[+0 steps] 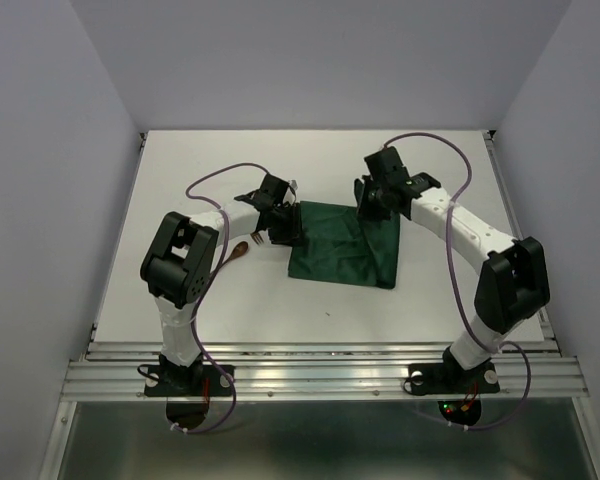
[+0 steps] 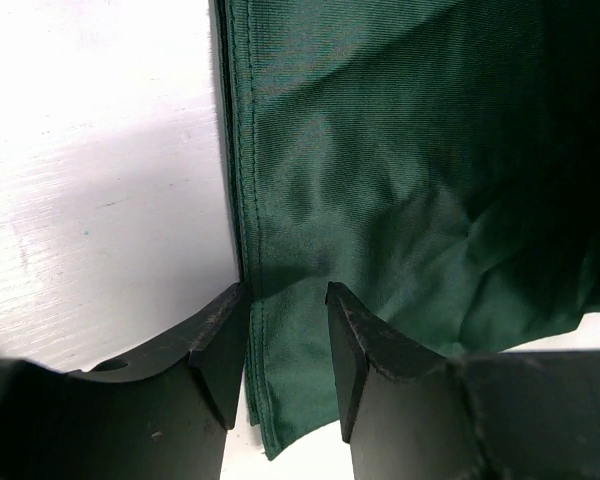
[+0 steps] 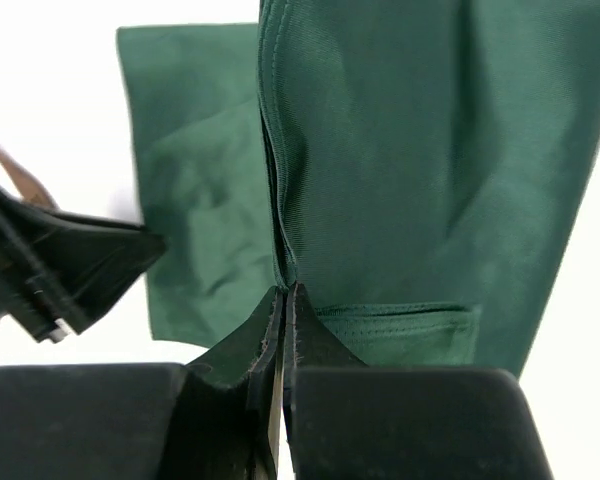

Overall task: Fold the napkin into a case and place the utensils inside
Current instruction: Fold the rectangle-folded napkin at the center of the board.

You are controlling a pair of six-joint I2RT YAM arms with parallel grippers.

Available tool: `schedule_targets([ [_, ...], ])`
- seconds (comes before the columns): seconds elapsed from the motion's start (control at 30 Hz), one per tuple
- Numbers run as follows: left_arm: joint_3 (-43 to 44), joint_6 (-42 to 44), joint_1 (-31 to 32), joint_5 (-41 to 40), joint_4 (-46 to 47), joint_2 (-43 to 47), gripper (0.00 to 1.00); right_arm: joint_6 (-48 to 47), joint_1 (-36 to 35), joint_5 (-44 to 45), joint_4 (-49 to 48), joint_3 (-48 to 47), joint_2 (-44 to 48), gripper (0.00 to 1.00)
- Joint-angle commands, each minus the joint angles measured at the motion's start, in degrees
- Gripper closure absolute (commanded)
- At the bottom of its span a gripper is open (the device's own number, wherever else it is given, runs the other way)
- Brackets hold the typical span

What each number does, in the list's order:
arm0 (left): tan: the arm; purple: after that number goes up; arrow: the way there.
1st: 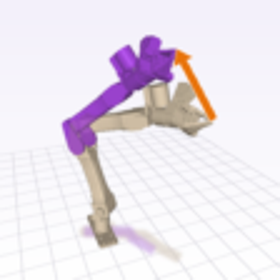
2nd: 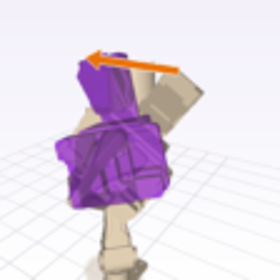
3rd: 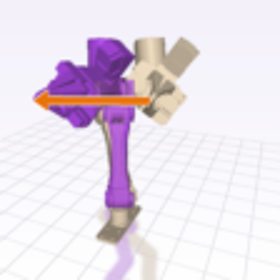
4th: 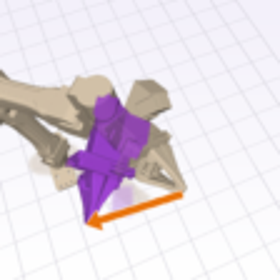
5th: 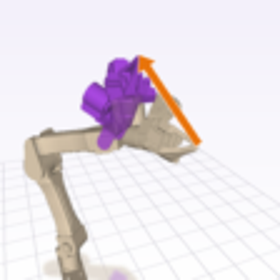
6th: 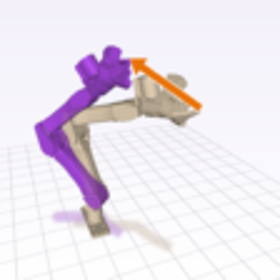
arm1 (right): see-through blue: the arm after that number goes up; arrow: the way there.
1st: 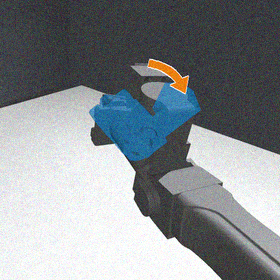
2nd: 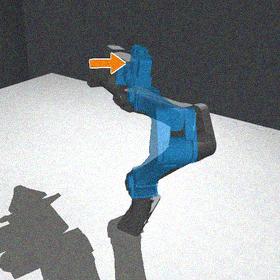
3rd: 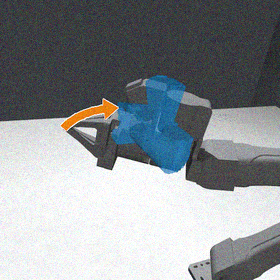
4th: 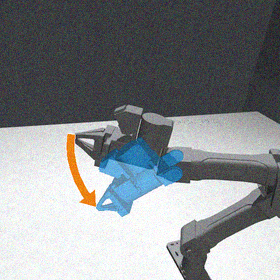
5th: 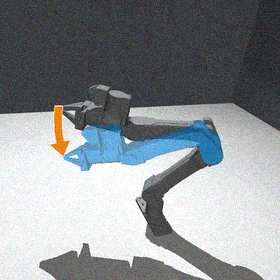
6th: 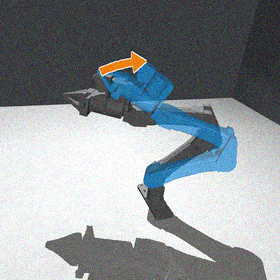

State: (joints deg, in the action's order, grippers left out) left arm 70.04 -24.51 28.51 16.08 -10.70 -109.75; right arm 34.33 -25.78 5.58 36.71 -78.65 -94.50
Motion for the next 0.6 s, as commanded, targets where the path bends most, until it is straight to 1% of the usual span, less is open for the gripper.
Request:
schedule_targets([
  [0.0, -2.0, 0.2, 0.6, 0.3, -0.6, 0.9, 0.52, 2.8, -3.4, 1.3, -1.7, -6.1, -3.5, 0.99],
  [0.1, -2.4, 0.1, 0.6, 0.4, -0.2, 1.3, 0.52, 3.6, -4.2, 1.4, -1.1, -8.2, -7.2, 0.99],
  [0.27, -2.7, 0.3, 0.6, 0.9, 0.0, 1.6, 0.52, 5.2, -7.0, 0.8, -2.7, -10.2, -11.0, 0.99],
  [0.57, -3.9, 0.7, 0.6, 1.2, 0.2, 2.2, 0.52, 5.5, -8.7, 0.6, -2.6, -13.4, -14.7, 0.99],
])
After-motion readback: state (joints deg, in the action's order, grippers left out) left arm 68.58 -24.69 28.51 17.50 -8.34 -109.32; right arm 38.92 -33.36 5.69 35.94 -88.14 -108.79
